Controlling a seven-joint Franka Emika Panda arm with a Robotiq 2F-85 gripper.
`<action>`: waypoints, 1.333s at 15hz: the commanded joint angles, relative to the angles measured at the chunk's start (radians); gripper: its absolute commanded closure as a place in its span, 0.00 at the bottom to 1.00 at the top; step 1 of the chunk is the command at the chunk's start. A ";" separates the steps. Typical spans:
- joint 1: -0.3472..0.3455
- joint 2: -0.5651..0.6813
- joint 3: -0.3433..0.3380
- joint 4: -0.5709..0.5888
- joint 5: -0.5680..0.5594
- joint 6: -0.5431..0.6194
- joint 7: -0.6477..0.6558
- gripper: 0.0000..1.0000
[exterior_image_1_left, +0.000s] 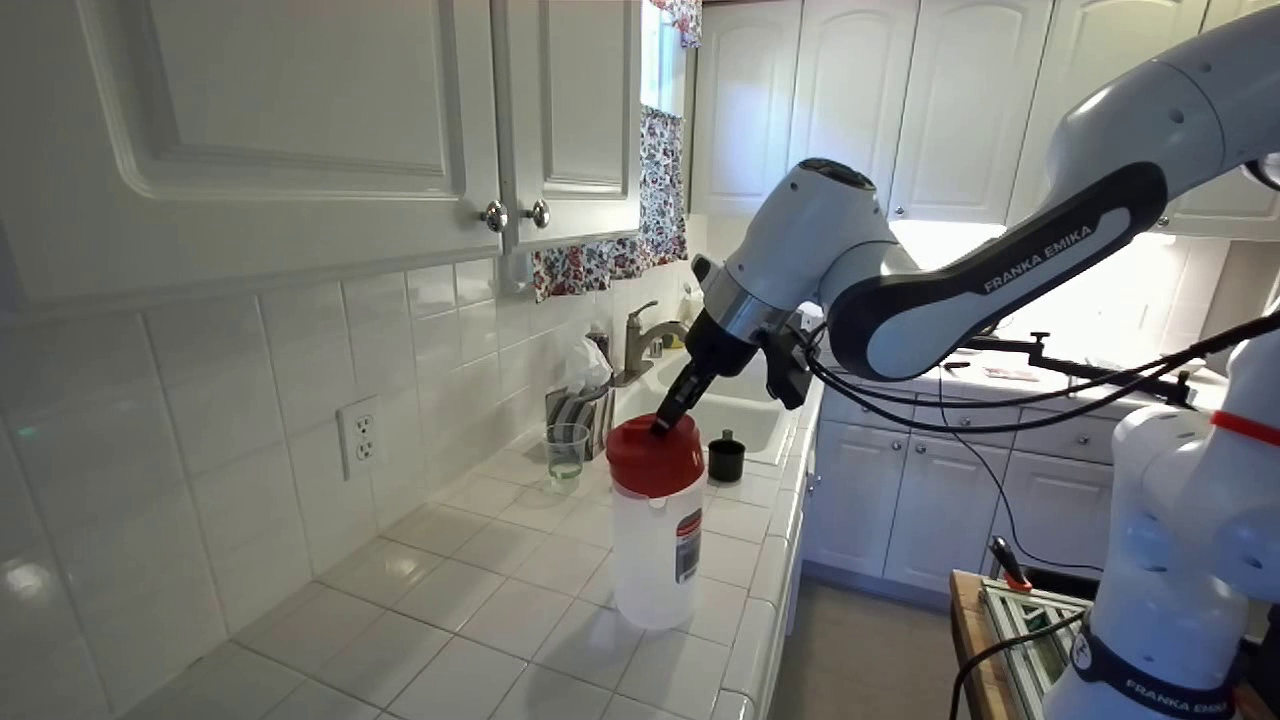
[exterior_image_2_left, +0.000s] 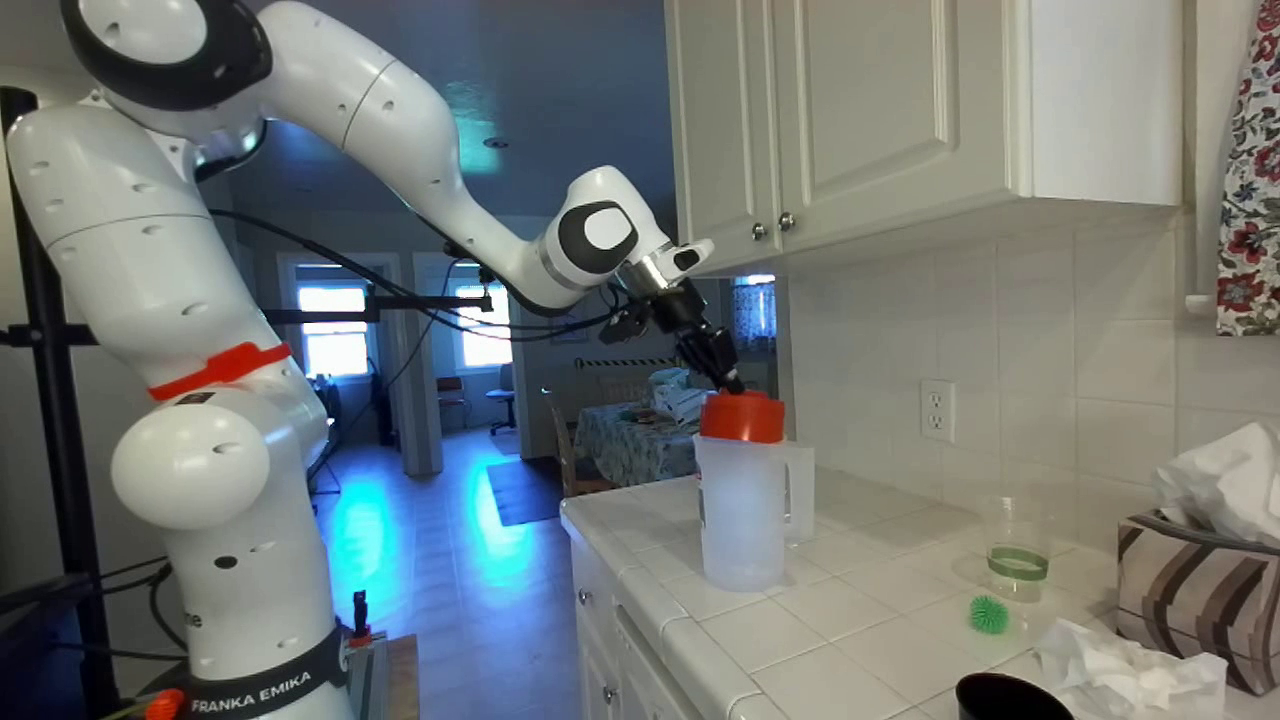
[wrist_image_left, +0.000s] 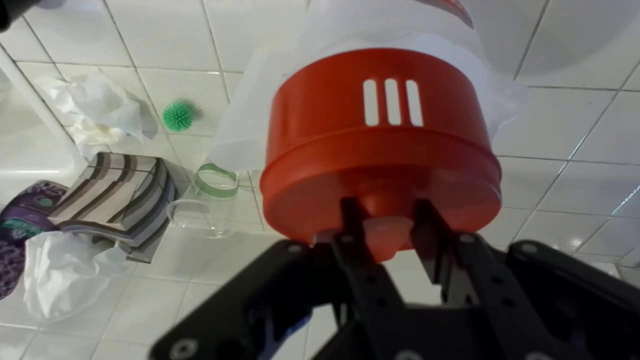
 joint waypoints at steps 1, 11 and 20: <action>-0.015 -0.003 0.012 -0.016 -0.017 0.033 0.012 0.92; 0.000 -0.039 0.003 -0.030 0.012 0.032 -0.008 0.92; -0.039 -0.076 0.042 -0.058 -0.033 0.087 0.043 0.92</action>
